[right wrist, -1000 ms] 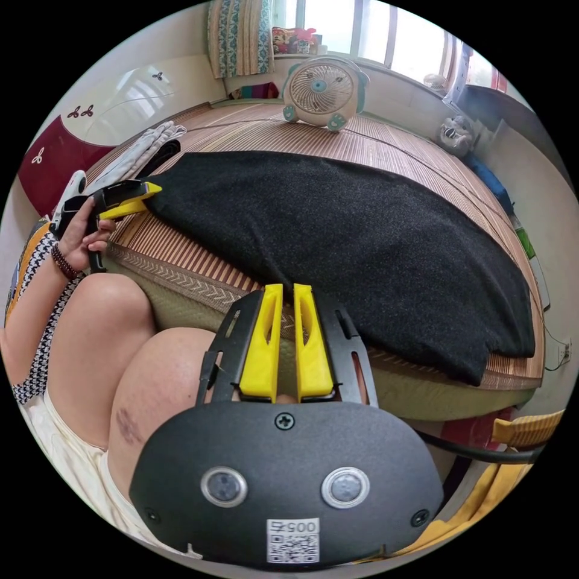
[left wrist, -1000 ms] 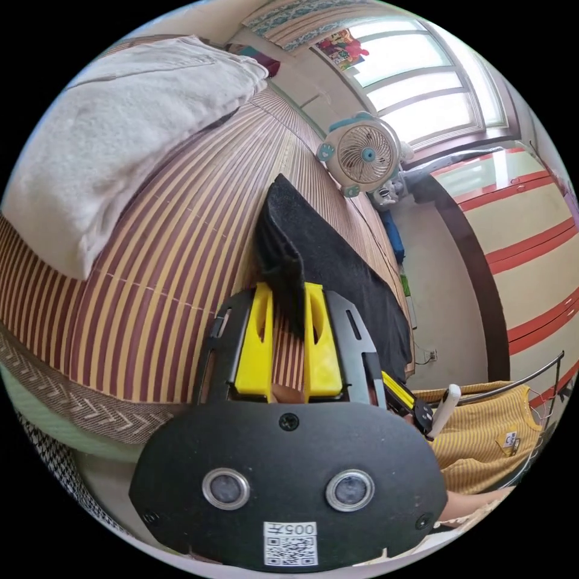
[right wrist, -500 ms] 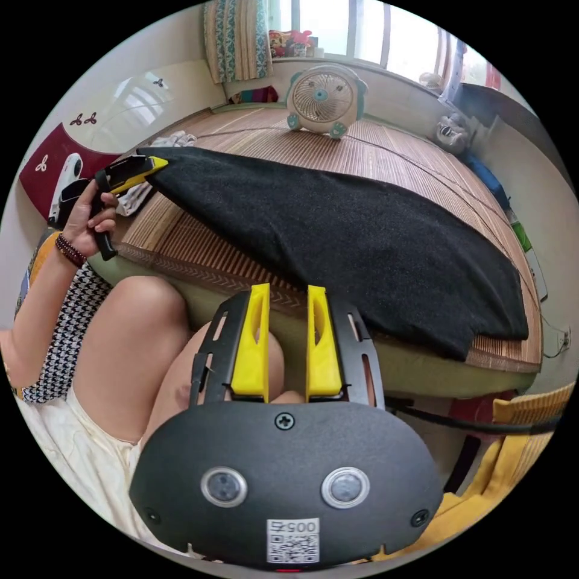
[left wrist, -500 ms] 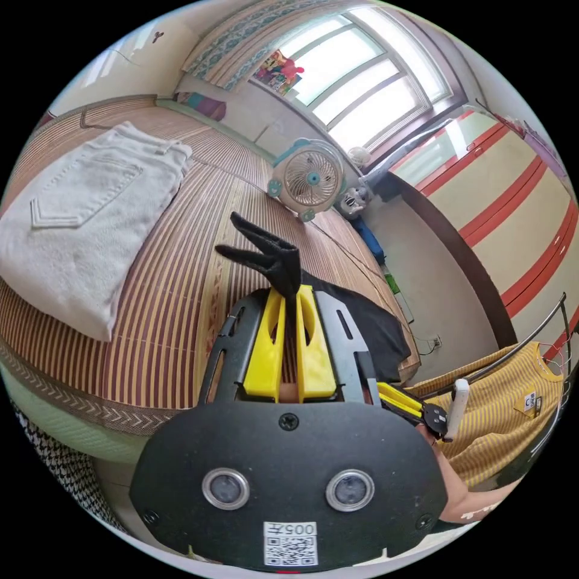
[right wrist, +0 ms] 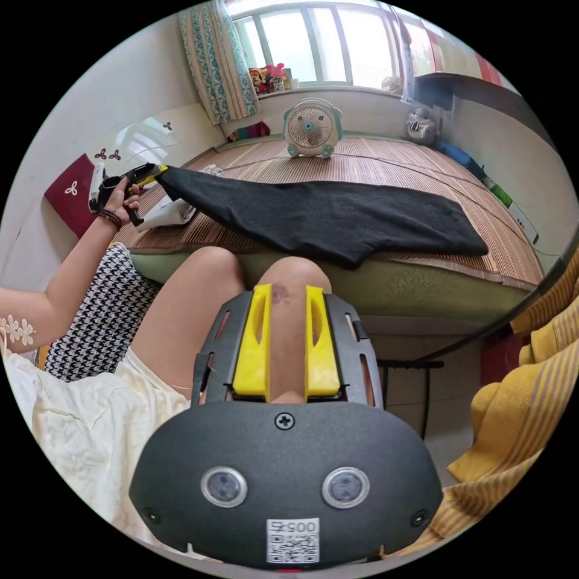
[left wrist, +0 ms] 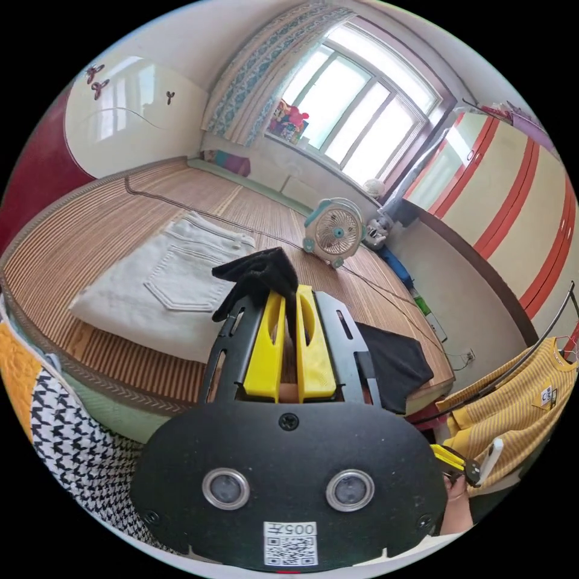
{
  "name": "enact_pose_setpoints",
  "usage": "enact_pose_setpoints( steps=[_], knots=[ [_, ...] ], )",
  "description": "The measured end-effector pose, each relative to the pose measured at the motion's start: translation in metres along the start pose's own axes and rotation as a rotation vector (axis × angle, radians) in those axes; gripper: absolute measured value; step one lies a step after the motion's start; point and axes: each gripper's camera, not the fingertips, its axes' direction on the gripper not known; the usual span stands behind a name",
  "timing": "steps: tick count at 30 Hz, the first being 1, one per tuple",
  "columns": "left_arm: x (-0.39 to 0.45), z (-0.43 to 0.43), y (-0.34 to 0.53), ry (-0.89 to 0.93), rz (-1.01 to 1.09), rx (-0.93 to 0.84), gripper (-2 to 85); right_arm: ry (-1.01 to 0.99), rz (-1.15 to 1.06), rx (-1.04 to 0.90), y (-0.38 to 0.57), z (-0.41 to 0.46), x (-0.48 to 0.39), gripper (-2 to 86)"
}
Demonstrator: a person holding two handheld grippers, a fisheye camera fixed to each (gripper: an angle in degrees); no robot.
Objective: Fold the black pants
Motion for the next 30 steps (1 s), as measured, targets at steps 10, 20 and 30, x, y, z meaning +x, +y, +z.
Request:
enact_pose_setpoints(
  steps=[10, 20, 30],
  knots=[
    [0.121, 0.000, -0.014, -0.217, 0.331, -0.063, 3.6, -0.029, -0.020, 0.031, 0.031, -0.026, -0.006, 8.0],
    [0.371, 0.117, 0.084, -0.155, 0.855, -0.336, 9.5, -0.016, -0.004, 0.040, 0.047, -0.039, -0.006, 7.8],
    [0.341, 0.149, 0.081, -0.061, 0.700, -0.481, 9.8, -0.054, 0.047, -0.021, 0.071, -0.031, 0.011, 7.3]
  ],
)
